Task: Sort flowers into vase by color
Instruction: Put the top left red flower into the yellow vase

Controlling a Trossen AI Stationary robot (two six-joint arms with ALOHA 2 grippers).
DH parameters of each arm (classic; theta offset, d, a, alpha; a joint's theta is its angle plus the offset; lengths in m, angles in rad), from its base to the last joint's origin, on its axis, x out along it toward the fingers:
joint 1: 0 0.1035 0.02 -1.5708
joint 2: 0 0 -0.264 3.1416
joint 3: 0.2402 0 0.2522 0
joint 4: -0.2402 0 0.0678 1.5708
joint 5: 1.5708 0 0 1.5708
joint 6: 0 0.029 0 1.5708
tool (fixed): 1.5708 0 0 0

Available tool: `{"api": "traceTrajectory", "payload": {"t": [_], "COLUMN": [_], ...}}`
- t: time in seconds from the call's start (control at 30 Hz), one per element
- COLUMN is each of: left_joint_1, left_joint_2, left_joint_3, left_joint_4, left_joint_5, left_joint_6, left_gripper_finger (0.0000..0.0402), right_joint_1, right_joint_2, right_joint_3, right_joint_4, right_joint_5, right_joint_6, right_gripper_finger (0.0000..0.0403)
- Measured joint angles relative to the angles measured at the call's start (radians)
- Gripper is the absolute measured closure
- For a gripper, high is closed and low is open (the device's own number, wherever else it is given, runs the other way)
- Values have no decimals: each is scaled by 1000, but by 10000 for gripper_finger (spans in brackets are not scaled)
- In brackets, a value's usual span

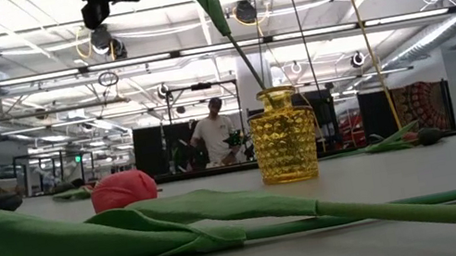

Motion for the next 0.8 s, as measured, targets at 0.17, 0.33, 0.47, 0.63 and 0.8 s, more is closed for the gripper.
{"api": "traceTrajectory", "payload": {"t": [0.17, 0.33, 0.47, 0.63, 0.8], "left_joint_1": [-14, -35, -39, -38, -38], "left_joint_2": [0, 0, 0, 0, 0], "left_joint_3": [0, 0, 0, 0, 0], "left_joint_4": [1, 1, 1, 1, 0], "left_joint_5": [31, 47, 47, 45, 25], "left_joint_6": [24, 43, 43, 49, 51], "left_gripper_finger": [399, 399, 399, 399, 399], "right_joint_1": [0, 0, 0, 1, 1], "right_joint_2": [0, 0, 0, 0, 0], "right_joint_3": [0, 0, 0, 0, 0], "right_joint_4": [0, -1, -1, -2, -2], "right_joint_5": [11, 13, 13, 13, 13], "right_joint_6": [4, 4, 4, 4, 3], "right_gripper_finger": [257, 257, 257, 257, 274]}}
